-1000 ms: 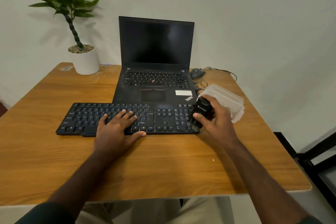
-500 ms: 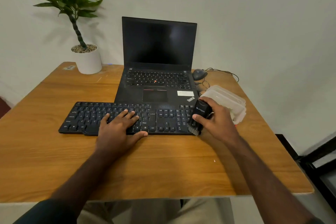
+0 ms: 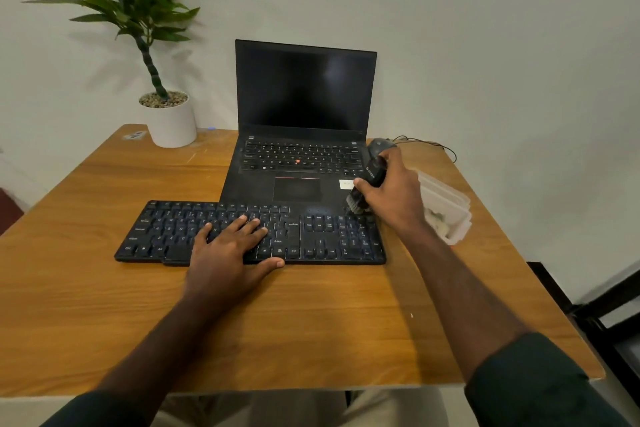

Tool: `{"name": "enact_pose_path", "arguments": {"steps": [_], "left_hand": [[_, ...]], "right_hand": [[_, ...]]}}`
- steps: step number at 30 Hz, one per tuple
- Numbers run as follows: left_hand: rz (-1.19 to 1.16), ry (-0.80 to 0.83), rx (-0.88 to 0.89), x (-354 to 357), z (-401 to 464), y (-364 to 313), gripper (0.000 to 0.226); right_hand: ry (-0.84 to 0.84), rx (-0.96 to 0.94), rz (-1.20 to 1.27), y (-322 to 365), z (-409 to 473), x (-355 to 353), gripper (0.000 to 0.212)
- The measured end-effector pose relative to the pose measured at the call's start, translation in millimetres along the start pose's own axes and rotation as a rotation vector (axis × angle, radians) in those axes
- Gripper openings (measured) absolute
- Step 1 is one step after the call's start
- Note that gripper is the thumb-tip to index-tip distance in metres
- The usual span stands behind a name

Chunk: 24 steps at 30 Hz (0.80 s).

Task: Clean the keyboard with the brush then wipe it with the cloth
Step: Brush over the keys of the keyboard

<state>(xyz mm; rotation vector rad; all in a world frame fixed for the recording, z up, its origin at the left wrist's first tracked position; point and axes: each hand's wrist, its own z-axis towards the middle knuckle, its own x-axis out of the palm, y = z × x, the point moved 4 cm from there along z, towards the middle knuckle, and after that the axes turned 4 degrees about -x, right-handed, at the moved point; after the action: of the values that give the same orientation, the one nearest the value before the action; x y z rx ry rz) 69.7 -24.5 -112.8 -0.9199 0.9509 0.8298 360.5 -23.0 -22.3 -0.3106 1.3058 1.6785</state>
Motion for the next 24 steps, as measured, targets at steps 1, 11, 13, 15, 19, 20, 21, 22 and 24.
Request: {"name": "enact_pose_path", "arguments": {"steps": [1, 11, 13, 15, 19, 20, 21, 22, 24], "left_hand": [[0.002, 0.003, 0.000, 1, 0, 0, 0.091], [-0.002, -0.014, 0.008, -1, 0, -1, 0.093], [0.002, -0.008, 0.003, -1, 0, -2, 0.098], [0.001, -0.004, 0.005, -1, 1, -2, 0.103], [-0.001, 0.001, 0.004, 0, 1, 0, 0.102], [0.001, 0.001, 0.006, 0, 1, 0, 0.100], [0.003, 0.000, 0.008, 1, 1, 0, 0.098], [0.003, -0.002, 0.009, 1, 1, 0, 0.095], [0.005, -0.007, 0.011, 2, 1, 0, 0.091]], "right_hand": [[0.036, -0.009, -0.032, 0, -1, 5, 0.055], [0.248, -0.052, -0.107, 1, -36, -5, 0.060], [0.304, -0.052, -0.105, 3, -41, -10, 0.058], [0.349, -0.022, -0.074, 2, -38, -15, 0.052], [0.166, 0.036, -0.007, -1, -18, -19, 0.046], [0.105, 0.033, 0.014, 1, -15, -18, 0.046], [0.062, 0.025, 0.040, 4, -12, -14, 0.047], [0.038, 0.018, 0.053, 7, -9, -9, 0.048], [0.031, 0.004, 0.023, 11, -5, 4, 0.051]]}}
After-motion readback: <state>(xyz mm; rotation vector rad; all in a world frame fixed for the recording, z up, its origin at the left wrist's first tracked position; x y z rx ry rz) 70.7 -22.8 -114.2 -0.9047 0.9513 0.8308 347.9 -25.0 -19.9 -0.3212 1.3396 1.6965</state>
